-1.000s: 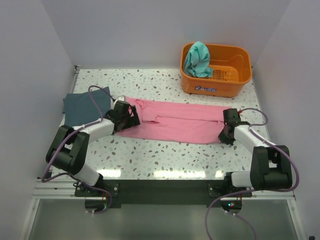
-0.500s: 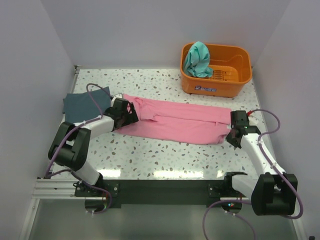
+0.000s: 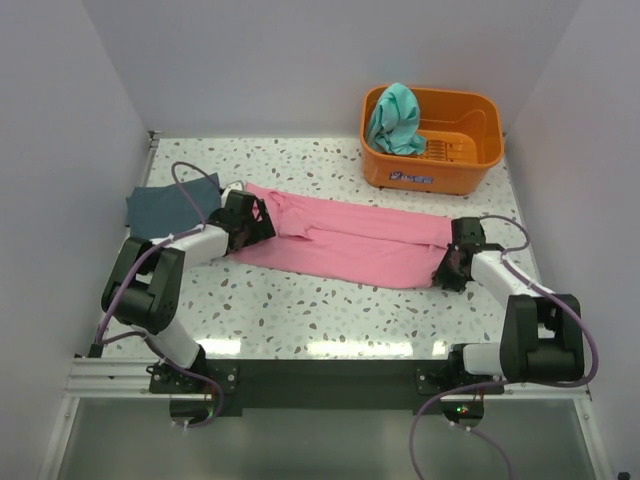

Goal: Fold and stack the t-shirts
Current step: Fold the tshirt

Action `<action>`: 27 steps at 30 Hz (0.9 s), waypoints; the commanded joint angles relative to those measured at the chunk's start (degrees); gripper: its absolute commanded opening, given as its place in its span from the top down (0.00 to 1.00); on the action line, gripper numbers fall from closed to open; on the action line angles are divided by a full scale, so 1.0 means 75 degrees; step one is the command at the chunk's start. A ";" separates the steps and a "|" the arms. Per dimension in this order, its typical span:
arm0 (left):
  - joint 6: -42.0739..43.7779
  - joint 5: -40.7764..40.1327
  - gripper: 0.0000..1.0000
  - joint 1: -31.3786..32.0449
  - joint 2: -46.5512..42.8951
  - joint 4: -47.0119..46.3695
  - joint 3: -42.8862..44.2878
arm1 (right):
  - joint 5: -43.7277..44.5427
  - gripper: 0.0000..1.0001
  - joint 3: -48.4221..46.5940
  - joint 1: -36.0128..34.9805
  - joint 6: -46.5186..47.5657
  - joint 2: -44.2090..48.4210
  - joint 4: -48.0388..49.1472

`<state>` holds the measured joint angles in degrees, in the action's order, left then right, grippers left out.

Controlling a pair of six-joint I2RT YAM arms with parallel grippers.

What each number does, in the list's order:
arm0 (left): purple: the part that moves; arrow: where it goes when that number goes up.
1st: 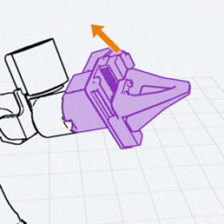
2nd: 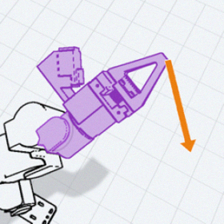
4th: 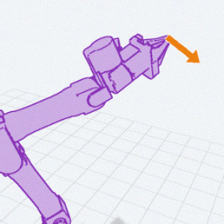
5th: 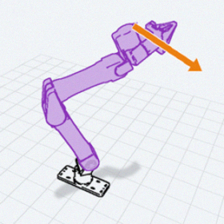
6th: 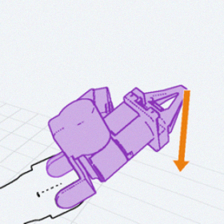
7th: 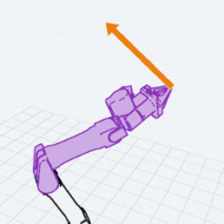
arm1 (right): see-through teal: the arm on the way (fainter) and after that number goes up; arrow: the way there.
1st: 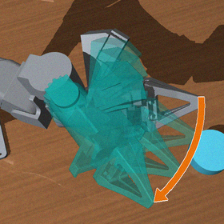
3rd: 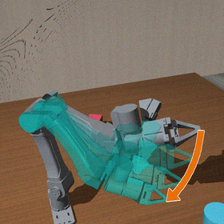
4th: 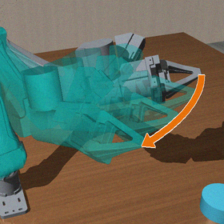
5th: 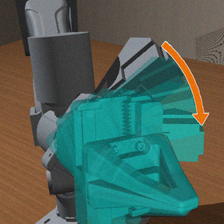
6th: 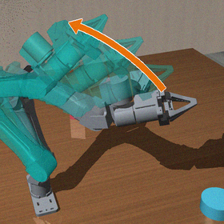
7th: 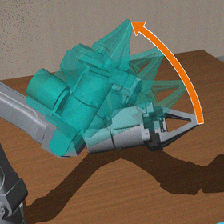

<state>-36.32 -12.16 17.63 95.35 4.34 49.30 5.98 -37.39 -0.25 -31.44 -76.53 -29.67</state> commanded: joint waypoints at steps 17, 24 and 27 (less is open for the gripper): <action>0.0213 0.0110 0.00 -0.0136 0.0634 0.0242 0.0376 | -0.0316 0.68 -0.0125 0.0022 0.0454 0.0326 0.0018; 0.0213 0.0133 0.00 -0.0136 0.0693 0.0265 0.0411 | -0.0948 0.69 0.0133 0.0022 0.0278 -0.0155 0.0768; 0.0202 0.0145 0.00 -0.0136 0.0716 0.0265 0.0400 | -0.1102 0.69 0.0145 0.0022 0.0290 -0.0027 0.0722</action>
<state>-34.98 -12.23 17.26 98.28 4.34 52.42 0.93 -36.93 -0.25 -29.34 -76.86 -26.26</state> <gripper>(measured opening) 0.997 0.316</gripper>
